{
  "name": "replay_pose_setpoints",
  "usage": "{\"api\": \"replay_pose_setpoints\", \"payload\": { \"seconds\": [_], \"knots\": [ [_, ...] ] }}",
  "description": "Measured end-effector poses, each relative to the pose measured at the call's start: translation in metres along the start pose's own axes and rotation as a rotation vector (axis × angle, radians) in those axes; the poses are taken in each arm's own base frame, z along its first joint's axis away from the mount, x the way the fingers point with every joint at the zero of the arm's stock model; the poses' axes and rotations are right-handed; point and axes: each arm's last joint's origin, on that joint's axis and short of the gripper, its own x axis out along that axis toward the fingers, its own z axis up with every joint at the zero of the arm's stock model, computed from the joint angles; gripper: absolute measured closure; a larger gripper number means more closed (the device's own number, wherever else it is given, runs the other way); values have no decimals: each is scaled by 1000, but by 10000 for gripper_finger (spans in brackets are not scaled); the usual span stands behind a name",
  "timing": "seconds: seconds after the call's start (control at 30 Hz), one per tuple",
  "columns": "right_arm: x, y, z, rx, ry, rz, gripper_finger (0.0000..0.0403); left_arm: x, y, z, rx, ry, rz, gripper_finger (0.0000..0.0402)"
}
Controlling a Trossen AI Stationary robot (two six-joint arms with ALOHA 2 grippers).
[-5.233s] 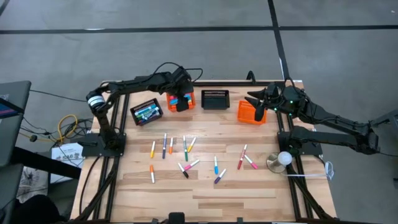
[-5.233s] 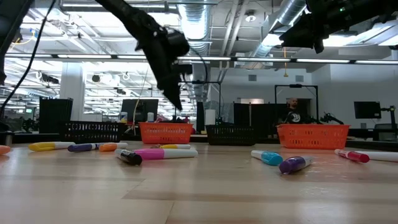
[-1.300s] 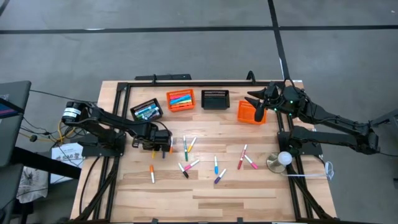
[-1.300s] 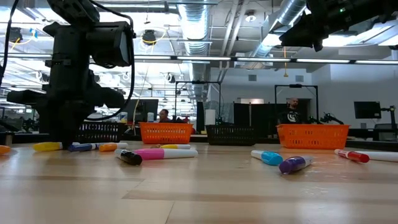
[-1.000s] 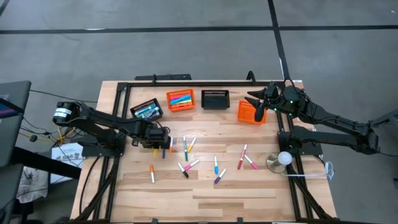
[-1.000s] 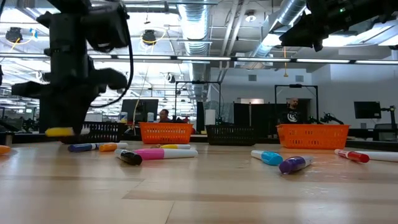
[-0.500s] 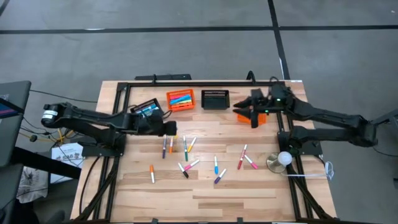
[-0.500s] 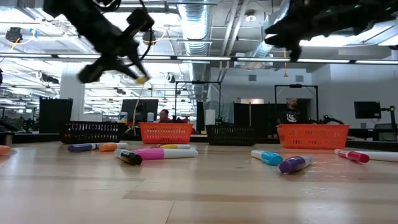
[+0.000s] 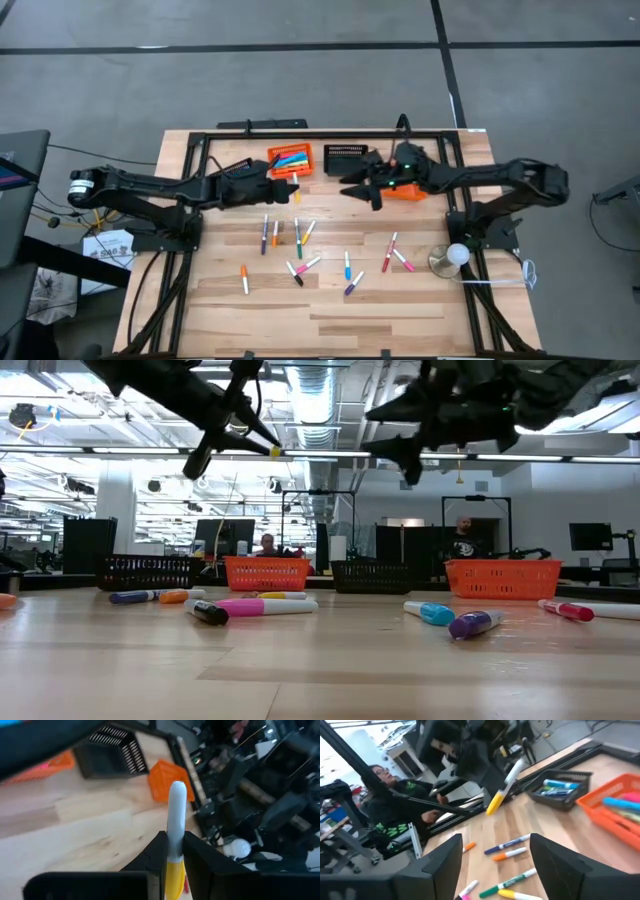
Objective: Pick & Place Markers
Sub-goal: Put the left small yellow highlighter pen into the right black bin
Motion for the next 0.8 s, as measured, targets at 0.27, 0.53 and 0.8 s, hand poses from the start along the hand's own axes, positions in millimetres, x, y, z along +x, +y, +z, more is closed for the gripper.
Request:
{"api": "replay_pose_setpoints", "payload": {
  "seconds": [0.27,0.53,0.8],
  "knots": [
    [46,-6,11,13,33,20,173,1,-3,7,16,-40,-37,353],
    [76,-16,22,32,51,67,169,1,-4,7,13,-45,-47,353],
    [101,-25,26,58,77,115,159,1,-5,7,29,-50,-55,353]
  ]
}}
